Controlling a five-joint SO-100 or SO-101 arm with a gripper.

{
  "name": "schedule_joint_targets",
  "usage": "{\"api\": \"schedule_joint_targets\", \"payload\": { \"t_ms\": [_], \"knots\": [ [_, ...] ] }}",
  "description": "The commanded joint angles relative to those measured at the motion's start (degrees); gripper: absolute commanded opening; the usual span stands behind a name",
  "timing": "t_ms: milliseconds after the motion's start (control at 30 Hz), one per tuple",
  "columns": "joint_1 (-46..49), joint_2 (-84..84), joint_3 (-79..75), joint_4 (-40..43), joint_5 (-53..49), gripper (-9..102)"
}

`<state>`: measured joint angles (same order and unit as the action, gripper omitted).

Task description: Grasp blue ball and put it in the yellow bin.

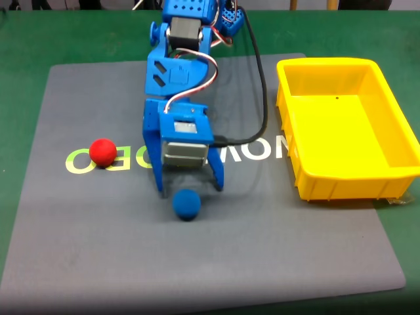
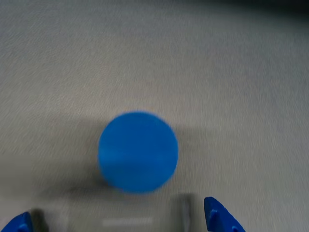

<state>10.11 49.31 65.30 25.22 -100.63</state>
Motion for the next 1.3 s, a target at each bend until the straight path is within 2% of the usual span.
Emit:
{"api": "schedule_joint_targets", "payload": {
  "t_ms": [0, 200, 433, 567, 667, 1033, 1267],
  "knots": [
    [1.49, -1.49, -7.73, -1.76, 0.88, 39],
    [1.93, -8.17, -15.21, -2.11, 2.02, 37],
    [2.11, -11.43, -16.35, -5.27, 3.69, 29],
    [2.02, -12.13, -16.35, -5.54, 4.39, 15],
    [1.93, -12.22, -16.35, -5.19, 4.75, 0],
    [0.97, -9.23, -16.00, -3.69, 6.33, 0],
    [-1.58, 2.90, -14.50, -1.14, 8.44, 0]
  ]
}}
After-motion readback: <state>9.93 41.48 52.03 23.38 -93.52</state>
